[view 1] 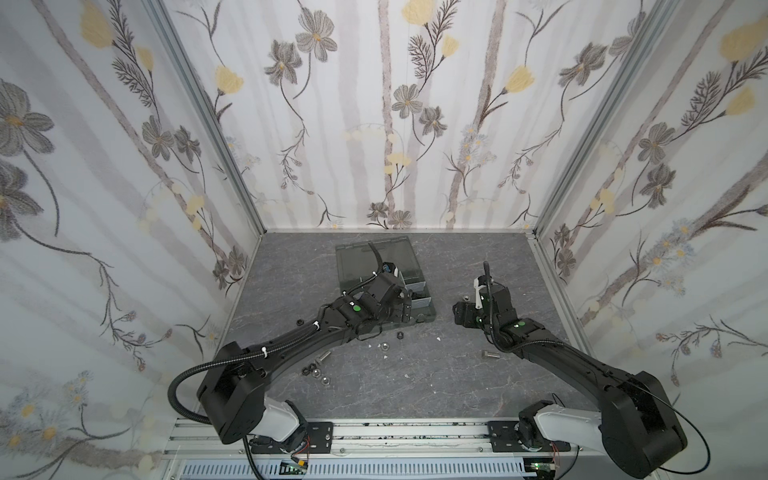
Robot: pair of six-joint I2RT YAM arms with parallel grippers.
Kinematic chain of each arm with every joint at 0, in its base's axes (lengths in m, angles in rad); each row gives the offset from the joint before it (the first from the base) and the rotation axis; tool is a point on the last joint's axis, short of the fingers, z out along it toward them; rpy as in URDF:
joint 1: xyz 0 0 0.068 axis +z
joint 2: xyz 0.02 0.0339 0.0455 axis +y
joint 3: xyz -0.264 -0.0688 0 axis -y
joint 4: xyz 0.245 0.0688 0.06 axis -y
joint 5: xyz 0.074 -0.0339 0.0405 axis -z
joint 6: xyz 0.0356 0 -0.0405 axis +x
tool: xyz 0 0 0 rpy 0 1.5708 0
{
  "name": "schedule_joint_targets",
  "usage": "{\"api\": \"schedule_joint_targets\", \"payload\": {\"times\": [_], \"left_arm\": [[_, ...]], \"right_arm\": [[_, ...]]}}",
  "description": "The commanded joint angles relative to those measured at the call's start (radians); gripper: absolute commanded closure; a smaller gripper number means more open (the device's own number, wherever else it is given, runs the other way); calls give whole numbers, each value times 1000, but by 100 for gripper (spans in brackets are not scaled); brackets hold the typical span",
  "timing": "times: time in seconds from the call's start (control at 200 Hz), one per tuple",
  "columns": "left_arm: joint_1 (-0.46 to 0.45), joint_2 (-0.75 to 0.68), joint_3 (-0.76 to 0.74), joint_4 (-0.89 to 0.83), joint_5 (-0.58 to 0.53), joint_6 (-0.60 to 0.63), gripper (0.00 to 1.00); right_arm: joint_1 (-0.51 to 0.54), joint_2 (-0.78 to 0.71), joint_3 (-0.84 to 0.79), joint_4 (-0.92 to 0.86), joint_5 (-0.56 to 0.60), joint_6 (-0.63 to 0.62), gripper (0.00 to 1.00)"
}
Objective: Sort the screws and nuts into containers
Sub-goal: 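Raise the left gripper while the right gripper lowers and closes on a silver hex nut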
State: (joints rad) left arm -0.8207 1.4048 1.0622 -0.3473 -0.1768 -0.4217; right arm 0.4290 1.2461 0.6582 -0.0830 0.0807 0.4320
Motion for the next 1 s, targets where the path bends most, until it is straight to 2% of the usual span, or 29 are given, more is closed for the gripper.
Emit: {"api": "schedule_joint_targets", "payload": {"times": [0.0, 0.415, 0.51, 0.994], "left_arm": [[0, -75, -46, 21, -32, 5, 9], [17, -321, -272, 44, -19, -38, 6], [18, -357, -305, 45, -13, -45, 6], [18, -376, -337, 65, 17, -55, 5]], "right_arm": [[-12, 32, 39, -34, 21, -22, 15], [-33, 265, 216, -110, 37, -37, 23], [-43, 322, 257, -117, 38, -41, 29], [-117, 529, 356, -116, 53, -23, 39]]}}
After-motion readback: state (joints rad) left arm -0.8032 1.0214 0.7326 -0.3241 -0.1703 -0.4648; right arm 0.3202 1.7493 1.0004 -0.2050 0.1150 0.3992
